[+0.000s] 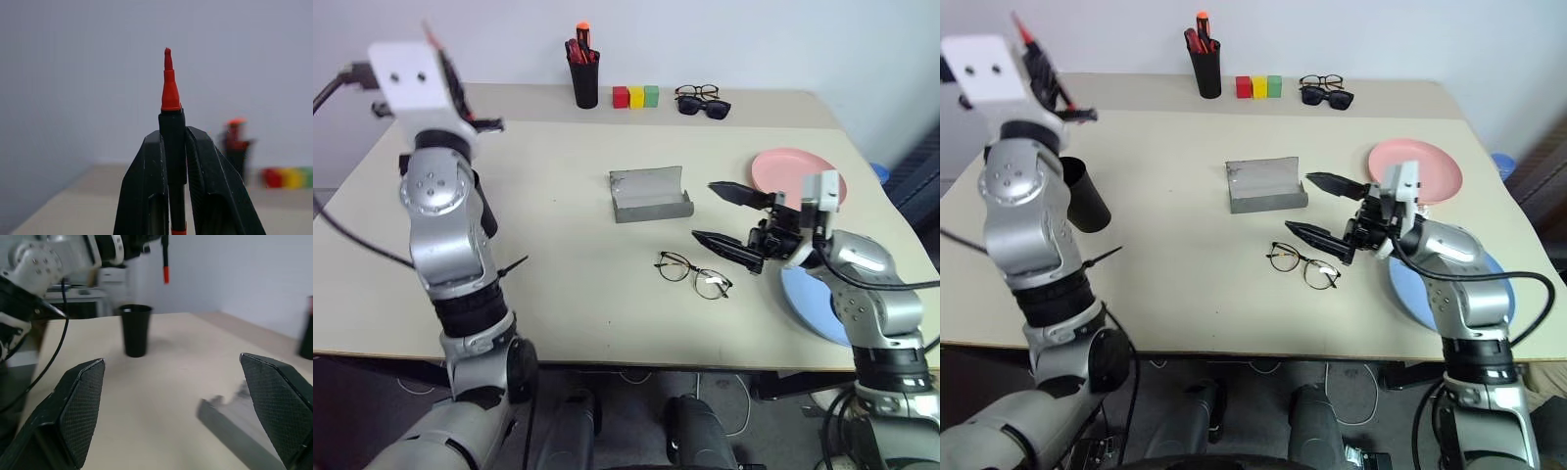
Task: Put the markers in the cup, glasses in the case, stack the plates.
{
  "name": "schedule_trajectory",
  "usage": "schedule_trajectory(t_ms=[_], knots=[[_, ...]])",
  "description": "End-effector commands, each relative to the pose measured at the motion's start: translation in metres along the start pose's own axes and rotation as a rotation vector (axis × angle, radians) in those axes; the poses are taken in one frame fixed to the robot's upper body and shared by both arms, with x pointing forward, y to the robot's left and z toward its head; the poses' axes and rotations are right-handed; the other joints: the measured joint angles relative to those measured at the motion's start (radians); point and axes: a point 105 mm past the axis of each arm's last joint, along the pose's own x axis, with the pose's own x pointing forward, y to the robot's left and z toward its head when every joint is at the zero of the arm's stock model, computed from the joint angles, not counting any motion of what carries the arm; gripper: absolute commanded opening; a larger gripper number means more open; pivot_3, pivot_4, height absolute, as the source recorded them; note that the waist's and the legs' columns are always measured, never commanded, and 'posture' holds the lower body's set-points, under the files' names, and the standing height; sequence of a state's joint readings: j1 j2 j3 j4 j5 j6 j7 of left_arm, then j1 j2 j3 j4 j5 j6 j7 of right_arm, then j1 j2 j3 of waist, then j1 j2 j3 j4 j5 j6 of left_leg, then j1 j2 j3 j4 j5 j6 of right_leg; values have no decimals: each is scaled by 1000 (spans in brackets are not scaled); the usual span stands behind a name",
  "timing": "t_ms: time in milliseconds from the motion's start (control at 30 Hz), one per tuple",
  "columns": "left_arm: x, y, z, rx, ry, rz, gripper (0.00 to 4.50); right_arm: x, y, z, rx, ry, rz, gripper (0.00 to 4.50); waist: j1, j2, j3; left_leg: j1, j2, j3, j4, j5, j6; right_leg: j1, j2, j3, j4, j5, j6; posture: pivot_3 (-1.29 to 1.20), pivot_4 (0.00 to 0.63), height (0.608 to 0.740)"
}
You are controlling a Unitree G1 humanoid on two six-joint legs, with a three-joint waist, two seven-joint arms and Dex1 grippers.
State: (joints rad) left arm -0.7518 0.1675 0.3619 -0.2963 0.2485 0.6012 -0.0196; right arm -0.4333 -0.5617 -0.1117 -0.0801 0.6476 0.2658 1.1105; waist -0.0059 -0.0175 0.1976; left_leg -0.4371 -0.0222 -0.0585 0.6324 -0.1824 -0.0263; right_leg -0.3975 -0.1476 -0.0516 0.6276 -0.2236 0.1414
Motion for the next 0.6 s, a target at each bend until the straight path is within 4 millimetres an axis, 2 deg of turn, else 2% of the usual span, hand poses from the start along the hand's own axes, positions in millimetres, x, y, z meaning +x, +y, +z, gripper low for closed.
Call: schedule_trajectory(t_ms=[33, 133, 200, 600], knots=[[-1, 13, 15, 72, -71, 115, 53, 9, -2, 6, -47, -31, 49, 4500, 6, 0, 0, -1, 0, 0, 0, 0, 0, 0, 0, 0, 0, 0, 0, 0, 150, 740], [3, 29, 1, 67, -15, 205, 53, 16, -5, 4, -57, -33, 71, 4500, 8, 0, 0, 0, 0, 0, 0, 0, 0, -1, 0, 0, 0, 0, 0, 0, 150, 740], [3, 31, -6, 55, 12, 227, 53, 18, -7, 3, -63, -34, 74, 4500, 9, 0, 0, 0, 0, 0, -1, 0, 0, -1, 0, 0, 0, 0, 0, 0, 150, 740], [-14, 7, -38, -1, 123, 138, 53, 9, -13, 3, -103, -8, 44, 4500, 13, 0, 0, -1, 0, 0, -1, 0, 0, -1, 0, 0, -1, 0, 0, 0, 150, 740]])
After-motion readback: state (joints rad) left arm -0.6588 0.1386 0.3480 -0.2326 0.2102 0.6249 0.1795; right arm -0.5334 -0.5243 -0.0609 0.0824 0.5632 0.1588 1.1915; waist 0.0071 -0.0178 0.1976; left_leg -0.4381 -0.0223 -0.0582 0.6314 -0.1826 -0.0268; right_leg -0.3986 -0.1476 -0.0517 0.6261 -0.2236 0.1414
